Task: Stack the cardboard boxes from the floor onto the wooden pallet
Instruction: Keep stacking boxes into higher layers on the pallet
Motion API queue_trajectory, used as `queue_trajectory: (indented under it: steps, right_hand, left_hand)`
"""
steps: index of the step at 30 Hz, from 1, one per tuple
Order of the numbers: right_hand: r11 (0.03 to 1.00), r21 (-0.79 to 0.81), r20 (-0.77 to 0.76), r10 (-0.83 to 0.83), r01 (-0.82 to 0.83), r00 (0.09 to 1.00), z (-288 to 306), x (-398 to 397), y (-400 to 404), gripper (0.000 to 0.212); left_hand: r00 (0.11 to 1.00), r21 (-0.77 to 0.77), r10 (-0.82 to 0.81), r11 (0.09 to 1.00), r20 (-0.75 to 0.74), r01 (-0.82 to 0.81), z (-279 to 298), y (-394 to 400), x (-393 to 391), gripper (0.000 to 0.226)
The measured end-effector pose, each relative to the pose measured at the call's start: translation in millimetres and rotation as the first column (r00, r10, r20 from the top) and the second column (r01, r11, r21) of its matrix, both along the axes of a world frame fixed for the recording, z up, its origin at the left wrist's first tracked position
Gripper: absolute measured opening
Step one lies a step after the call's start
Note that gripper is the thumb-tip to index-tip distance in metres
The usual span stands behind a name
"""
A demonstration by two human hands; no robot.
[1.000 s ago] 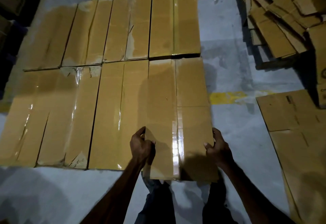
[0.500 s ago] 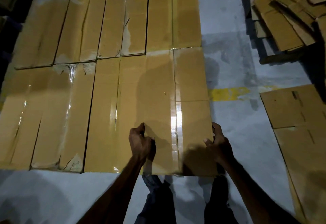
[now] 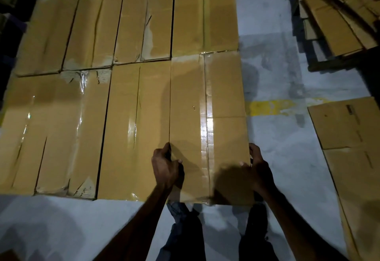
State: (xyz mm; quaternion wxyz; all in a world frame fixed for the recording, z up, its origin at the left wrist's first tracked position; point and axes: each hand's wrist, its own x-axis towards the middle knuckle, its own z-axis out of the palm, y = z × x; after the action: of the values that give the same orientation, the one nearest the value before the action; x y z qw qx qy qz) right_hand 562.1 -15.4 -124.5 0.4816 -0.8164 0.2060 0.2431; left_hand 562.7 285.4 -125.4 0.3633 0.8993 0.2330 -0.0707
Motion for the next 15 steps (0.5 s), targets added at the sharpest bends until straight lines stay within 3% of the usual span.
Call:
queue_trajectory:
  steps: [4, 8, 15]
  right_hand:
    - [1.0, -0.007, 0.008, 0.0, 0.0, 1.0, -5, -2, 2, 0.067]
    - [1.0, -0.002, 0.014, 0.026, -0.026, 1.0, -10, -4, 3, 0.068]
    - [1.0, -0.004, 0.051, 0.009, -0.009, 0.999, 0, -7, 5, 0.074]
  left_hand:
    - [1.0, 0.034, 0.011, 0.999, 0.0, -0.011, 6, -7, 3, 0.07]
    - [0.988, 0.112, -0.15, 0.983, 0.035, 0.146, -3, -8, 7, 0.07]
    - [0.994, 0.099, -0.11, 0.989, 0.007, 0.108, 4, -19, -7, 0.067]
